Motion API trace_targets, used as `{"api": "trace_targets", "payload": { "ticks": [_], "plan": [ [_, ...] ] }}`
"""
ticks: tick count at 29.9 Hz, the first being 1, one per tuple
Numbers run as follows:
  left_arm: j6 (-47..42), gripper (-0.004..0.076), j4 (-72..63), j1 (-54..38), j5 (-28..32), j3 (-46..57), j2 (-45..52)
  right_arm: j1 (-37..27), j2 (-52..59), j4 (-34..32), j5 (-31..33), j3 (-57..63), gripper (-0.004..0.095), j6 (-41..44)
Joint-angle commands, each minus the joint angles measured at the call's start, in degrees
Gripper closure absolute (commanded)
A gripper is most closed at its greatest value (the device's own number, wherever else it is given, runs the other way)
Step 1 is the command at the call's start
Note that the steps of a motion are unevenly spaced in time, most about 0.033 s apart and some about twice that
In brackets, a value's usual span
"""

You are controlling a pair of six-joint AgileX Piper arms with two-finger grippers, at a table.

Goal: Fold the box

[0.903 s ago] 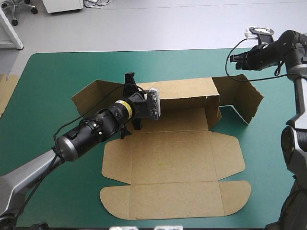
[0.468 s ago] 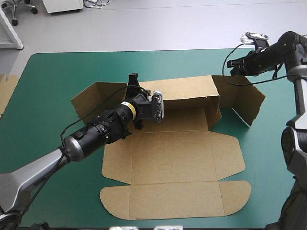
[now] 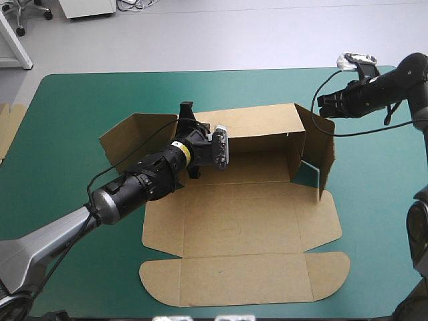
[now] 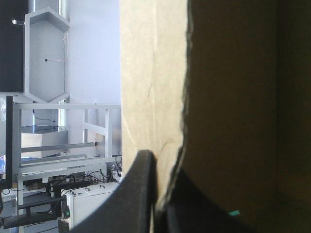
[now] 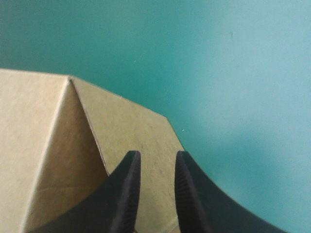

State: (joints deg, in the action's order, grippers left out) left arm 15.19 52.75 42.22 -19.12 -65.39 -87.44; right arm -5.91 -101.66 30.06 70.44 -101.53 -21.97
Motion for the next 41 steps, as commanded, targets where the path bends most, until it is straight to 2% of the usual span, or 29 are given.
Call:
{"api": "trace_targets", "payload": {
  "ticks": [1,5,10,14,18,29,35,41],
  "plan": [
    [-1.97,0.0734,-2.05,0.19,-1.55,-0.38,0.13,-0.28,6.18,5.17,-3.78,5.39,0.0669,-3.28],
    [-1.97,0.0734,-0.91,0.19,-1.78,-0.38,-0.42,-0.28,10.51,6.29,-7.78,12.86,0.0669,-5.31],
    [-1.97,0.0734,-0.36,0.19,-1.77,-0.38,-0.42,-0.28,14.02,12.96,-12.11,21.05,0.0669,-10.26],
    [-1.97,0.0734,0.77,0.19,-1.65,-0.38,-0.42,-0.28,16.18,12.96,-12.61,27.2,0.0669,-11.9],
    [-1.97,0.0734,1.66,0.19,-1.53,-0.38,-0.42,-0.28,19.18,13.35,-15.96,33.54,0.0669,-14.1],
    [-2.23,0.0734,1.56,0.19,-1.64,-0.38,-0.42,0.9,22.98,20.03,-17.64,40.02,0.0669,-19.63],
    [-3.49,0.0734,1.83,0.19,-1.53,-0.38,-0.42,5.91,28.11,19.37,-22.79,41.86,0.0669,-19.26],
    [-3.49,0.0734,1.83,0.19,-1.13,-0.38,-0.42,8.31,33.58,19.21,-27.61,44.16,0.0669,-17.92]
  ]
}}
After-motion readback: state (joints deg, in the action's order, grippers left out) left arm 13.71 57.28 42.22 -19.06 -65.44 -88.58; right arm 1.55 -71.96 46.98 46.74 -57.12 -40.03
